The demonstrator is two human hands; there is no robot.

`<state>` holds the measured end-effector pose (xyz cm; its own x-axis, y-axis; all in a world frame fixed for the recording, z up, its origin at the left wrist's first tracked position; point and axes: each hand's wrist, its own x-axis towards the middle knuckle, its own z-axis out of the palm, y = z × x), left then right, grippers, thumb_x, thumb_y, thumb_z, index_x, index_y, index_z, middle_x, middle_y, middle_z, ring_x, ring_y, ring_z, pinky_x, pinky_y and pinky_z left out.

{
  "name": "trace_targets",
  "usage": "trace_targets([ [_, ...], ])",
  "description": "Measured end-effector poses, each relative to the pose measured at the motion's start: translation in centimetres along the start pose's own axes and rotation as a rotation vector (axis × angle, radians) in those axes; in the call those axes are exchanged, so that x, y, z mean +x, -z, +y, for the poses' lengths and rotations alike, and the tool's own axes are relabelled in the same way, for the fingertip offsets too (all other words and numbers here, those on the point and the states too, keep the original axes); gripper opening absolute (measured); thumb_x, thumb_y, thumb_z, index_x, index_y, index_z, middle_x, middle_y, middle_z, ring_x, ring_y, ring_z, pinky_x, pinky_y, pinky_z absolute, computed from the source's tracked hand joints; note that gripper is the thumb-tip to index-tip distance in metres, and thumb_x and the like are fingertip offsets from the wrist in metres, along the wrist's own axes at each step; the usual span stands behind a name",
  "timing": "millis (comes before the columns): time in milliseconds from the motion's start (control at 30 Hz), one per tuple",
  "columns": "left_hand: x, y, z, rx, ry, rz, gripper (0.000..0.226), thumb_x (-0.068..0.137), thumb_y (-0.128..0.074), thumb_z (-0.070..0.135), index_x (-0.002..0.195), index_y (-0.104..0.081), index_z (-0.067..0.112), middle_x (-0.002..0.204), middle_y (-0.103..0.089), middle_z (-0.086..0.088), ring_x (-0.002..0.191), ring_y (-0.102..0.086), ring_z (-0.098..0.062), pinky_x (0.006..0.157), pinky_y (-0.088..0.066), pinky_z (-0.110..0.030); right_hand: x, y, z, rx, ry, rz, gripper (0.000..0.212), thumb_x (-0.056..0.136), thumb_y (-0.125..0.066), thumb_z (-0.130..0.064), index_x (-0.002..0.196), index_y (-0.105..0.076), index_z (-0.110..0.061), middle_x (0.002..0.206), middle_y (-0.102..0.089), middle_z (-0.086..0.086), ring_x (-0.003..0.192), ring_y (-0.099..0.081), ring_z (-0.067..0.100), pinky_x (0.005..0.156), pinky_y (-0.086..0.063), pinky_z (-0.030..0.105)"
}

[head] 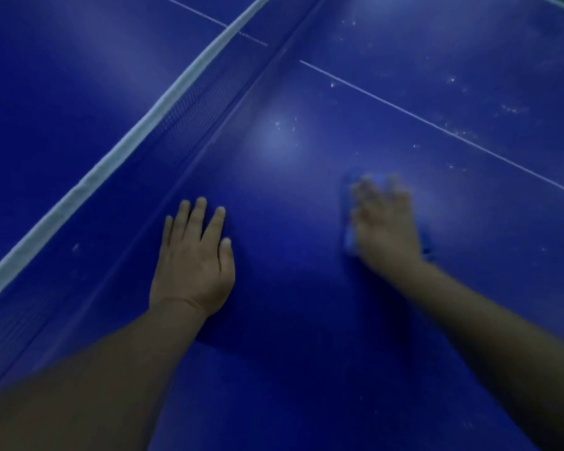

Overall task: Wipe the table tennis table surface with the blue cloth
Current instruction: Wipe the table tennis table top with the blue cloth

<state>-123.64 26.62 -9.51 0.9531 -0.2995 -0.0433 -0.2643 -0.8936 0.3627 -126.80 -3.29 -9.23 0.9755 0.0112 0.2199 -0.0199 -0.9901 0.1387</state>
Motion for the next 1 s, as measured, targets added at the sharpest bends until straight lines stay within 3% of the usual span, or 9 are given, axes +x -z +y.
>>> trace_targets([
  [133,0.3,-0.2,-0.2,0.005,-0.015,0.002,0.066,0.098,-0.014,0.044,0.156,-0.028,0.017,0.166,-0.011,-0.005,0.154,0.002,-0.019,0.122,0.013,-0.035,2.4,-0.3,-4.7,0.075,0.519,-0.070,0.049,0.097,-0.037,-0.032,0.141,-0.052,-0.018,0.149,-0.048,0.005,0.139,-0.038,0.041,0.112,-0.027,0.058],
  [267,0.5,-0.5,-0.2,0.024,-0.016,-0.011,0.063,0.100,-0.019,0.041,0.155,-0.032,0.016,0.165,-0.016,-0.007,0.154,-0.002,-0.020,0.123,0.009,-0.036,10.3,-4.1,7.0,-0.094,0.075,-0.112,0.047,0.097,-0.035,-0.022,0.136,-0.053,-0.002,0.145,-0.049,0.022,0.134,-0.036,0.057,0.101,-0.027,0.078],
  [333,0.6,-0.6,-0.2,0.046,-0.018,-0.012,0.061,0.100,-0.021,0.040,0.154,-0.033,0.015,0.165,-0.018,-0.008,0.154,-0.004,-0.021,0.123,0.006,-0.038,10.4,-4.2,8.2,-0.045,-0.111,-0.117,0.049,0.103,-0.031,-0.027,0.143,-0.046,-0.003,0.153,-0.041,0.018,0.140,-0.023,0.059,0.107,-0.019,0.073],
  [433,0.7,-0.9,-0.4,0.072,-0.021,-0.011,0.059,0.101,-0.024,0.038,0.153,-0.034,0.013,0.164,-0.021,-0.010,0.154,-0.008,-0.025,0.122,0.001,-0.042,7.9,-3.5,2.0,0.057,0.201,0.036,0.047,0.107,-0.028,-0.027,0.145,-0.040,-0.002,0.151,-0.044,0.018,0.139,-0.029,0.055,0.111,-0.022,0.064],
  [600,0.8,-0.9,-0.5,0.072,-0.022,0.016,0.060,0.099,-0.029,0.038,0.153,-0.029,0.011,0.164,-0.020,-0.014,0.153,-0.013,-0.027,0.121,-0.004,-0.044,11.2,-0.9,-8.3,0.234,0.703,-0.049,0.049,0.100,-0.039,-0.030,0.145,-0.048,-0.012,0.154,-0.043,0.004,0.146,-0.026,0.034,0.118,-0.019,0.051],
  [700,0.9,-1.1,-0.6,0.109,-0.031,0.012,0.059,0.100,-0.029,0.038,0.152,-0.030,0.011,0.163,-0.023,-0.014,0.152,-0.013,-0.027,0.120,-0.006,-0.046,19.5,-4.1,-5.2,0.085,0.618,-0.087,0.054,0.101,-0.024,-0.027,0.133,-0.057,0.002,0.144,-0.051,0.020,0.134,-0.039,0.043,0.110,-0.027,0.056],
  [767,0.9,-1.1,-0.7,0.116,-0.039,0.006,0.058,0.100,-0.029,0.038,0.152,-0.033,0.011,0.162,-0.024,-0.014,0.152,-0.014,-0.028,0.120,-0.007,-0.047,24.2,-4.5,-1.0,0.009,0.332,-0.127,0.079,0.099,0.003,-0.040,0.138,-0.051,0.003,0.152,-0.042,0.019,0.139,-0.031,0.049,0.110,-0.024,0.061],
  [833,0.9,-1.1,-0.7,0.117,-0.041,-0.001,0.058,0.100,-0.029,0.038,0.151,-0.034,0.011,0.162,-0.025,-0.015,0.152,-0.015,-0.029,0.120,-0.007,-0.048,24.6,-3.8,-1.0,0.050,0.059,-0.190,0.069,0.099,-0.008,-0.038,0.143,-0.047,-0.001,0.155,-0.039,0.014,0.141,-0.026,0.053,0.109,-0.025,0.064],
  [1000,1.0,-0.9,-0.6,0.128,-0.039,-0.016,0.058,0.099,-0.030,0.037,0.150,-0.036,0.010,0.161,-0.027,-0.017,0.151,-0.015,-0.030,0.120,-0.007,-0.048,19.6,-4.3,-4.7,0.129,0.471,-0.049,0.049,0.105,-0.031,-0.030,0.137,-0.054,-0.001,0.146,-0.051,0.014,0.135,-0.038,0.049,0.107,-0.030,0.063],
])
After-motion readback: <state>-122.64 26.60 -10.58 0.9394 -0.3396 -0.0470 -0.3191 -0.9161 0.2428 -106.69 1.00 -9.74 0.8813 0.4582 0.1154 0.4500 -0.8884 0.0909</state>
